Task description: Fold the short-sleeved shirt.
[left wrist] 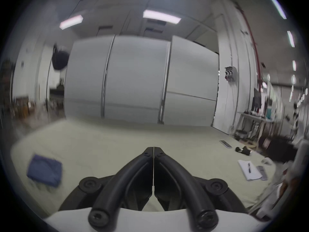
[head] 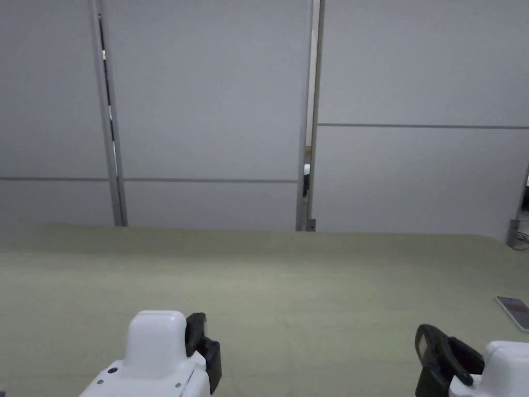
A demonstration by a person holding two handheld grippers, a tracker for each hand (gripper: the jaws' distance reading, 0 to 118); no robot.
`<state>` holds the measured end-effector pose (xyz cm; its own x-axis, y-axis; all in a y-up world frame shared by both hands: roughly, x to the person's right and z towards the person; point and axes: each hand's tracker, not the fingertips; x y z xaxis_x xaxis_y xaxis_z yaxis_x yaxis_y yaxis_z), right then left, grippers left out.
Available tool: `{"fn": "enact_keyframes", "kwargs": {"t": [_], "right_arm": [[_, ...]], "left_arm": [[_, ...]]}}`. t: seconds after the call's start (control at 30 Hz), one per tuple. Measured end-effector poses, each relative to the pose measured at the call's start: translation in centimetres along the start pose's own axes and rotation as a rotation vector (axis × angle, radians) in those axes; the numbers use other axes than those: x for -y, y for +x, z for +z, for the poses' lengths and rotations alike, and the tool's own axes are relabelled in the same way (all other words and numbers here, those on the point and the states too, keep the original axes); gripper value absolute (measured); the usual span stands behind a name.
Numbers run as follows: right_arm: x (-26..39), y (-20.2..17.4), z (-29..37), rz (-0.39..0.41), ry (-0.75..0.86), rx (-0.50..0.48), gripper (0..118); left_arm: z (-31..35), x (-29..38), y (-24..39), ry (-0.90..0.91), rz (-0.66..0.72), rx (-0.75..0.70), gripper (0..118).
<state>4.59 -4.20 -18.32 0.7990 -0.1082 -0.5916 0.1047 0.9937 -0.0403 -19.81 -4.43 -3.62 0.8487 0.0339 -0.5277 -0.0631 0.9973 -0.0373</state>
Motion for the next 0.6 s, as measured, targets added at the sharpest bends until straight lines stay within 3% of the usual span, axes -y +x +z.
{"fn": "enact_keyframes", "kwargs": {"t": [0.07,0.13,0.6], "right_arm": [[-0.7,-0.2,1.2,0.085,0.071,0.072,2],[-1.1,-0.6,2.1,0.133,0.098,0.078,2],[-0.8,-3.6,4.2,0.165,0.122,0.003,2]], "left_arm": [[1.8,-1.0,1.0,0.071,-0.033,-0.045,1],[2.9,-1.7,1.4,0.125,-0.013,-0.048,1],[5.4,-0.8,0.6,0.097,-0.033,-0.058,0]]}}
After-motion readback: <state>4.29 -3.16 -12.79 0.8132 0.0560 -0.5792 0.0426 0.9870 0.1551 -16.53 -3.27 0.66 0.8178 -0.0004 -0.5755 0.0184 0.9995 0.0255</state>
